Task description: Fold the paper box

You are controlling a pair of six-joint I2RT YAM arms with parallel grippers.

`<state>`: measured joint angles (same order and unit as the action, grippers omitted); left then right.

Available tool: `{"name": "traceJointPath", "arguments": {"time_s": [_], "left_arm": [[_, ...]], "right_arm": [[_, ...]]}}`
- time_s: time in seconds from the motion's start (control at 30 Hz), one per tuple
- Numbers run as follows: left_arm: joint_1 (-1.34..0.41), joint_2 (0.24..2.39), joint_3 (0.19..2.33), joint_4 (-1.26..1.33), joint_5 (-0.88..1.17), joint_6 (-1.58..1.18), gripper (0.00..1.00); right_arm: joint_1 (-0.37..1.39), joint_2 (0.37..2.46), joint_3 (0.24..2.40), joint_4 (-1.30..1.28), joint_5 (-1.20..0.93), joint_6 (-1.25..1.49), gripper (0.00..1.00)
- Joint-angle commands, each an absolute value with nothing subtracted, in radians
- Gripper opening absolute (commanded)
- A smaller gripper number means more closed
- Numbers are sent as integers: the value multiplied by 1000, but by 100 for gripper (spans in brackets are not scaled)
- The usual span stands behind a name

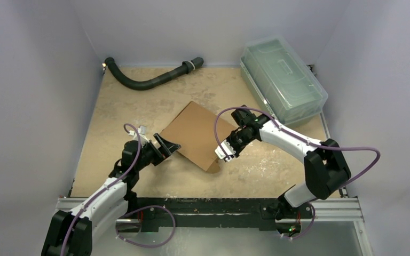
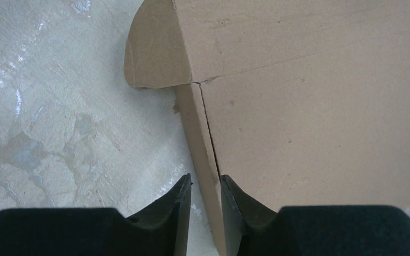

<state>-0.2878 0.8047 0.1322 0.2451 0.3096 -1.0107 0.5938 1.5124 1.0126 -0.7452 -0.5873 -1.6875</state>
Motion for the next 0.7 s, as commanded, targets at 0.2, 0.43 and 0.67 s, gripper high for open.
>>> {"name": "traceJointPath", "arguments": {"time_s": [0.2, 0.43, 0.67], "left_arm": [[-281, 792, 123, 267, 326, -1006, 96], [-281, 791, 126, 268, 327, -1007, 96], [-281, 787, 127, 263, 328, -1008, 96]], "right_arm": [[596, 1541, 1038, -764, -542, -1687, 28], [605, 1574, 1070, -800, -515, -1698, 26], [640, 1625, 1112, -841, -459, -1700, 25]]}}
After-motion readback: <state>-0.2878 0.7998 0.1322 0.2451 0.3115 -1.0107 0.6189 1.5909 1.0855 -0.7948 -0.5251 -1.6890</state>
